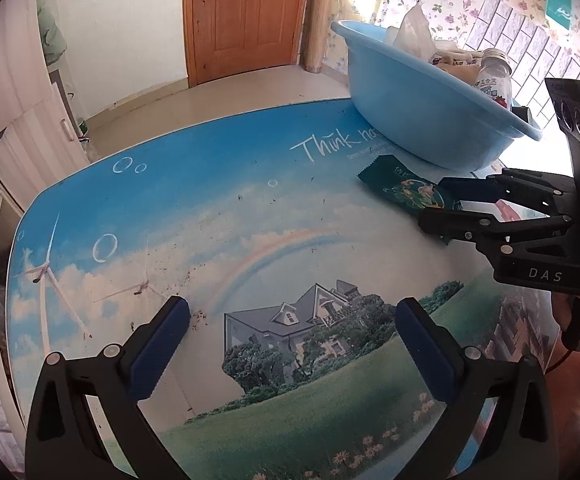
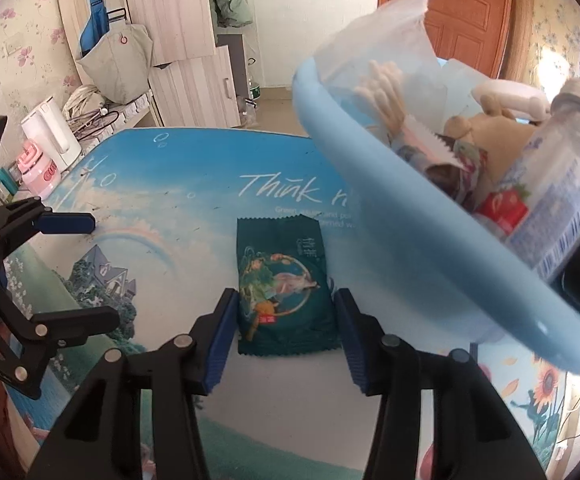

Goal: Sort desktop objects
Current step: 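Grasp the green snack packet with the right tool, then lift the green snack packet with the right tool over the basin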

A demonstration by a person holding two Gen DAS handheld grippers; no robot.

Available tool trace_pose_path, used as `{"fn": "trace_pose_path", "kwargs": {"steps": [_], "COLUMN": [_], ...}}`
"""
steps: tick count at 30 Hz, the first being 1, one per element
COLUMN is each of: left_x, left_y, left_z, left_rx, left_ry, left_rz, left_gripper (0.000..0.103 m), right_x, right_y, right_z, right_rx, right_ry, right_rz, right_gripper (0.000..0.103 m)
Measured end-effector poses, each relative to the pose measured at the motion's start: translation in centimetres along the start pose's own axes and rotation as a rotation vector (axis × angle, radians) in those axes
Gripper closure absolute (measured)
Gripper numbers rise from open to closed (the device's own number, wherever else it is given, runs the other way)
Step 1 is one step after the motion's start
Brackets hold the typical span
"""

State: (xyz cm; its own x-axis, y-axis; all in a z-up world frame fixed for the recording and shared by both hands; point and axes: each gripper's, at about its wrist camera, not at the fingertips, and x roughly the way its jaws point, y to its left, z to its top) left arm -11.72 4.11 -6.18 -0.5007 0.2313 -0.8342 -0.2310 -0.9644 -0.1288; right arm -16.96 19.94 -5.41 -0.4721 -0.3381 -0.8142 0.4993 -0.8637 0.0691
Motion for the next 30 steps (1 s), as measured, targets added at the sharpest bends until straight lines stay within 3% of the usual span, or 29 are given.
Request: {"fn": "trace_pose_path", "kwargs": {"steps": [5,13,21,30], "left_x": [-0.9,-3.5,-5.7,-7.3], "left_y": [0.2,-1.0,-2.4,-5.5], "left_z": [-0.5,-0.3,0.7,5.0], "left_rx": [-0.019,-0.009,-0.002,0.069], "left_ry": [-0.002,-0.072,-0.18,-0.325], "left_rz": [0.007,0.002,-0.047,-0.165], "left_gripper": [0.0,0.0,0.001,0.001], "right_x": [-2.1,-5.1,-9.8,-13.3], "right_y": [0.1,1.0,1.5,-1.3], "right_z": [-0.9,-1.4,-0.7,1.2], "right_rx": [0.016,0.014,0.006,0.076], "right_ry": [-0.038,-0.098,-0.236,-0.364], "right_rz": [0.002,0.018,0.036,-0.036], "right_gripper": [0.056,0.057,0.057,0.057]}}
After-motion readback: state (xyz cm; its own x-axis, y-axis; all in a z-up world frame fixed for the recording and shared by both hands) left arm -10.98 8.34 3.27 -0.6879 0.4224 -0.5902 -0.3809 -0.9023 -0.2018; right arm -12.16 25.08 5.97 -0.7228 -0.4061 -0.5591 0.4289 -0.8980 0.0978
